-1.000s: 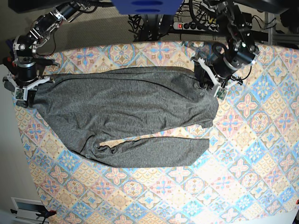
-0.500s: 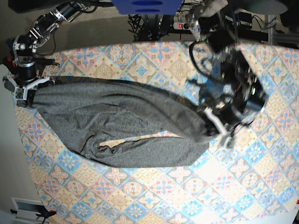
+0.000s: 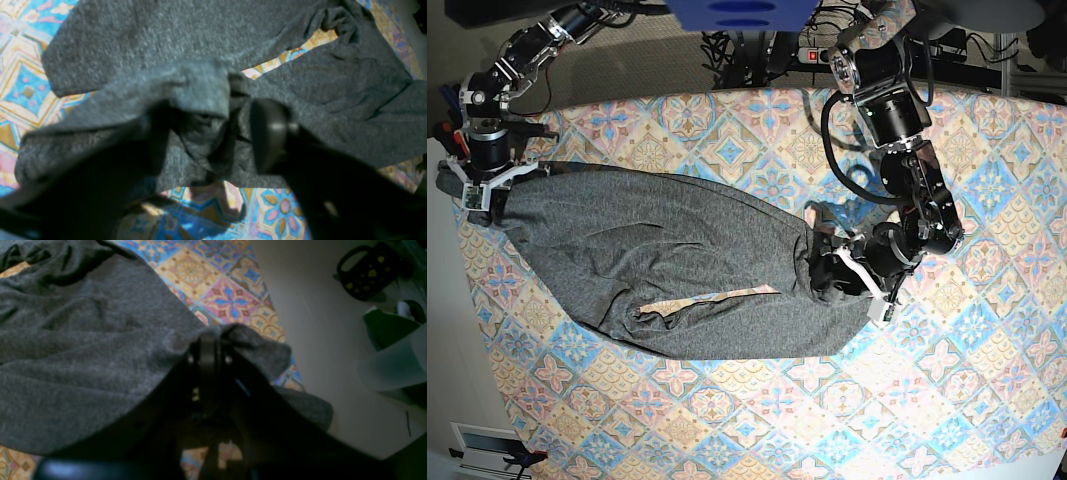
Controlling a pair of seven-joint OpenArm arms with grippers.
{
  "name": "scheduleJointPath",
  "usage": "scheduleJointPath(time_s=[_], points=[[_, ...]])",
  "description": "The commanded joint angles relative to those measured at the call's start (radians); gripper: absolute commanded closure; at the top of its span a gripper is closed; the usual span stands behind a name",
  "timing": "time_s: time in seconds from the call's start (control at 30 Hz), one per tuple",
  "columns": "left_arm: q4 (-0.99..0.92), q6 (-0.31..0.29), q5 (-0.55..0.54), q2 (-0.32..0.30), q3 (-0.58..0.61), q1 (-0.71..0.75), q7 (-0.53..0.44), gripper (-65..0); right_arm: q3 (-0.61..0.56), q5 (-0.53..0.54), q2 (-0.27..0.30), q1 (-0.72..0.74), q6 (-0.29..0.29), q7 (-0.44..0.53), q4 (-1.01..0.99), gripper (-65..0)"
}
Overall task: Layout the t-shirt on the table in an organized manner, then fold the t-shirt properly
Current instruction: 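Drag the grasped edge with the left gripper away from the right gripper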
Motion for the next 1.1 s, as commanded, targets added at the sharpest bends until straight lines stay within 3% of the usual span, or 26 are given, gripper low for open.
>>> scheduleJointPath(time_s=[0.0,0.13,0.3,0.47,0.7,0.83,1.07], points=[[0.018,-0.002,-0.020,-0.003,0.004,-0.026,-0.020,-43.7,0.003,0.017,0.012,0.006,-0.005,0.028,0.018,0.0],[0.053,-0.002,-0.022,-0.004,-0.001,-0.022,-0.026,-53.1,0.003,0.017,0.012,0.006,-0.005,0.028,0.018,0.0],[0.262,-0.002,-0.008,-0.004,0.002,0.073,-0.072,-58.5,0.003,0.017,0.012,0.006,-0.005,0.028,0.018,0.0],[0.449,-0.002,0.052,-0.047,0.004,0.227,-0.241,-59.5,0.003,0.017,0.012,0.006,-0.005,0.028,0.018,0.0],[0.461,-0.002,0.306,-0.079,0.005,0.382,-0.487,-59.5,0.003,0.017,0.012,0.004,-0.005,0.028,0.018,0.0],[0.423,-0.002,0.374,-0.079,0.005,0.359,-0.502,-59.5,0.003,0.017,0.012,0.004,-0.005,0.028,0.018,0.0],[0.213,-0.002,0.451,-0.081,0.027,0.158,-0.450,-59.5,0.003,0.017,0.010,-0.005,-0.005,0.028,0.018,0.0]])
